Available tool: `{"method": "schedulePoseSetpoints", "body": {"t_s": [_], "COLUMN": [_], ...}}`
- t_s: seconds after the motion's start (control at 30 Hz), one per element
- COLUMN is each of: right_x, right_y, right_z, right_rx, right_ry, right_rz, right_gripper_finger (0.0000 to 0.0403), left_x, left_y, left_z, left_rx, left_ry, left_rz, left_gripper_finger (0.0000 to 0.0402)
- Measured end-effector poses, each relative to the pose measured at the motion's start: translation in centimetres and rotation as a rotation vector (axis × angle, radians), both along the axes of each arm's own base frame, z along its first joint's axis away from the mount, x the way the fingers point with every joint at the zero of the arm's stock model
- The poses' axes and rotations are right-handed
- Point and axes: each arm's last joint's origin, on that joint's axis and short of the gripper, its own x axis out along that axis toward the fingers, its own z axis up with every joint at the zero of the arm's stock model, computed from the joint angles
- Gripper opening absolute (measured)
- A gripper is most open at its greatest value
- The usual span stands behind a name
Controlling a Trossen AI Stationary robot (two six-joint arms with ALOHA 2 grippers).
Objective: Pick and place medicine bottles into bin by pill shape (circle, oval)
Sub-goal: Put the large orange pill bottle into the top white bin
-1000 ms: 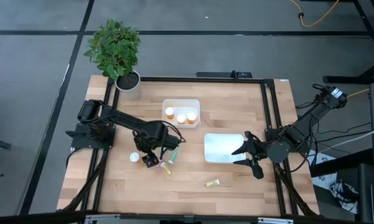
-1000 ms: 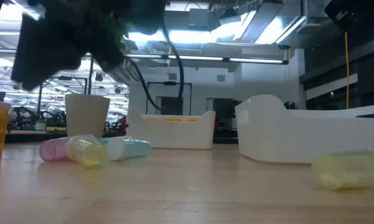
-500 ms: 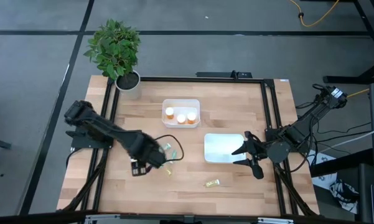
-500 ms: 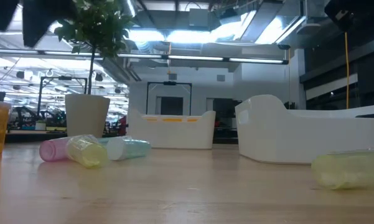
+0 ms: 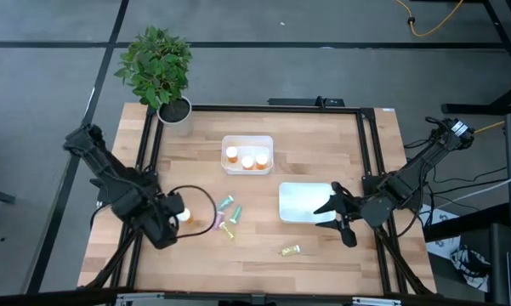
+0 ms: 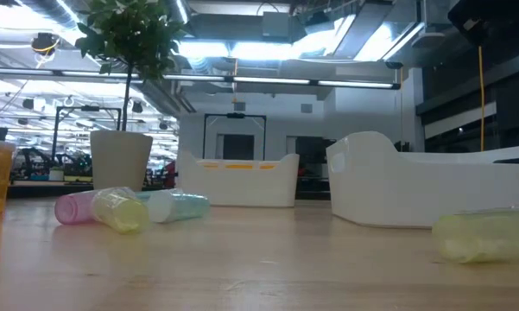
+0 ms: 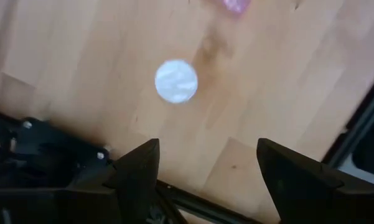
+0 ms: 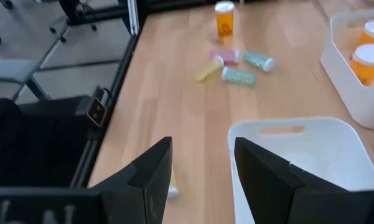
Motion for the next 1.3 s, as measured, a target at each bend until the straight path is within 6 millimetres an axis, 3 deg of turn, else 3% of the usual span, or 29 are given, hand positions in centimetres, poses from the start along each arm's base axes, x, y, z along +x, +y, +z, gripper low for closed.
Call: {"method": "schedulePoseSetpoints", "body": {"t_s": [0.23, 0.5, 0.67, 0.87, 1.3], "right_x": [0.5, 0.7, 0.7, 0.7, 0.7], "right_y": [-0.2, -0.4, -0.4, -0.4, -0.5], "right_z": [0.5, 0.5, 0.5, 0.5, 0.5], "right_rx": [0.038, 0.038, 0.039, 0.038, 0.035], "right_ry": [-0.051, -0.051, -0.050, -0.049, -0.044], "right_rz": [-0.023, -0.037, -0.036, -0.036, -0.036], "right_gripper_finger": [0.0176, 0.0176, 0.0176, 0.0176, 0.0176], "left_x": [-1.7, -2.4, -2.5, -2.7, -2.1], "left_y": [-0.3, 0.2, 0.3, 0.7, 1.5], "left_z": [-5.5, -9.0, -9.7, -10.4, -11.9], "left_rx": [-0.040, -0.032, -0.037, 0.008, 0.038], "left_ry": [0.035, 0.049, 0.047, 0.047, -0.028], "left_rz": [-0.003, 0.042, 0.120, 0.058, 0.110], "left_gripper_finger": [0.0261, 0.0261, 0.0261, 0.0261, 0.0261]}}
